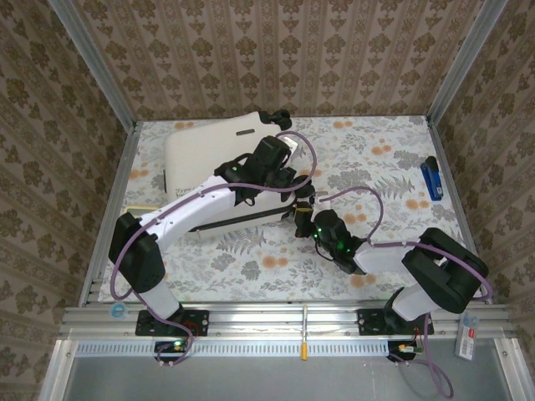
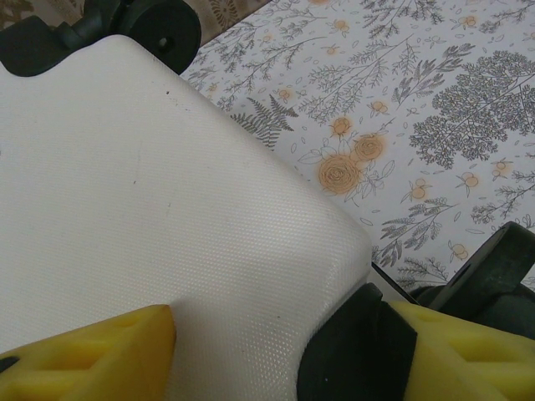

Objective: Pack the luggage

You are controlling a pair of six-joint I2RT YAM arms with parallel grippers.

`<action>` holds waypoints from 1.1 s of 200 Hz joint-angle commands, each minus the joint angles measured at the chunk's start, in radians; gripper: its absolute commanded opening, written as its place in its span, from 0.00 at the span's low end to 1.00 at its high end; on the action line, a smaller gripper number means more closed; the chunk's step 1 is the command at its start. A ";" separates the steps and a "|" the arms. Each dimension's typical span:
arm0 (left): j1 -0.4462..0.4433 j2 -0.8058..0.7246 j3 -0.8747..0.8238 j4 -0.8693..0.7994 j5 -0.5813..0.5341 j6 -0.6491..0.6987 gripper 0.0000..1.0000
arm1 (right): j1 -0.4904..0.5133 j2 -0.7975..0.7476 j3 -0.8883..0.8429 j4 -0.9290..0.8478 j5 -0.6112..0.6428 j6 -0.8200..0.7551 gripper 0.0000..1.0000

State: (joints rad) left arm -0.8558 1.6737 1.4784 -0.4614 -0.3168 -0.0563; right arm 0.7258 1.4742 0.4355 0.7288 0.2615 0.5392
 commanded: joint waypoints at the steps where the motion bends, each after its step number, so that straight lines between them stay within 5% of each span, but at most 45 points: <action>1: 0.023 0.020 -0.062 -0.174 -0.031 0.016 0.67 | -0.061 -0.021 0.013 -0.072 0.144 0.030 0.00; 106: 0.023 -0.007 -0.110 -0.137 0.039 0.030 0.66 | -0.178 0.010 0.089 -0.129 -0.040 0.008 0.00; 220: 0.020 -0.050 -0.172 -0.070 0.147 0.050 0.65 | -0.310 0.144 0.057 0.295 -0.478 -0.044 0.00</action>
State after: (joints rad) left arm -0.8337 1.6192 1.3769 -0.3340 -0.2436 -0.0502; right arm 0.4595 1.5856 0.4953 0.8330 -0.2146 0.5152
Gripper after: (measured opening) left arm 0.654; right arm 0.056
